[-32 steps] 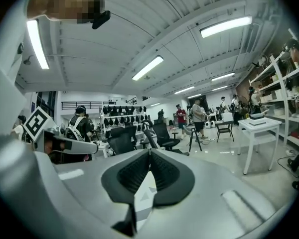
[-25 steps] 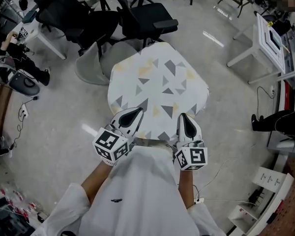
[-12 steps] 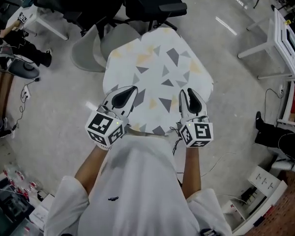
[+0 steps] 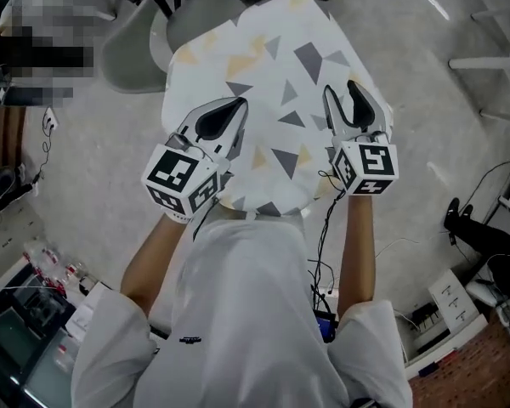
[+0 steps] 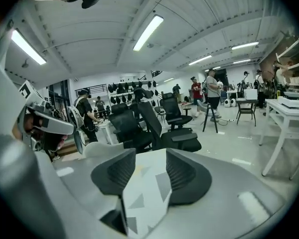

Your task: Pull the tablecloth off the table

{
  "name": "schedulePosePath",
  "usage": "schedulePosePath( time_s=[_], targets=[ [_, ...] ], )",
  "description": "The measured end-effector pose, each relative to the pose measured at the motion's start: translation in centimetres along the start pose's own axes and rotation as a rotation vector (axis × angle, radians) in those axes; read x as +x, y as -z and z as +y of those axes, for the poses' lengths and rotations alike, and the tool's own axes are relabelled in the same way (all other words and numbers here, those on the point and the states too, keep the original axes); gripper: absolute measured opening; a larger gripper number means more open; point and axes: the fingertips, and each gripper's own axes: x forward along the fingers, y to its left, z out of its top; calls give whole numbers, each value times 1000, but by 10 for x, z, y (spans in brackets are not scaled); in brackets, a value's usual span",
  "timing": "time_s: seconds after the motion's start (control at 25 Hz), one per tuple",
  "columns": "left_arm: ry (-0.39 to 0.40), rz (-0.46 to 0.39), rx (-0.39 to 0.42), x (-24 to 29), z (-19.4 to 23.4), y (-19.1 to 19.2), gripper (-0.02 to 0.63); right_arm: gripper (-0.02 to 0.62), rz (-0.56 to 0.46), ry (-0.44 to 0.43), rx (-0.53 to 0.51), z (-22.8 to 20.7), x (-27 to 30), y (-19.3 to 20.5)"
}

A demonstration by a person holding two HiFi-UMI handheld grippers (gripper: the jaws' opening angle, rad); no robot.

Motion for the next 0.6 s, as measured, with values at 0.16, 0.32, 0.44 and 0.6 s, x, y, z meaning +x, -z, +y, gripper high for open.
schedulePosePath(
  time_s=[0.16,0.32,0.44,0.6],
  targets=[
    [-26,18,-3,47,20,11,6,221,42,-21,-6,-35,41,17],
    [-55,39,-22,89,47,30,6,265,113,-49,-40,-62,82,46],
    [-72,51,-23,118,66,39,6,293,191,-88,-65,-88,118,72],
    [-87,66,-14,146,84,49,6,339,306,-148,-82,-117,160,101]
  ],
)
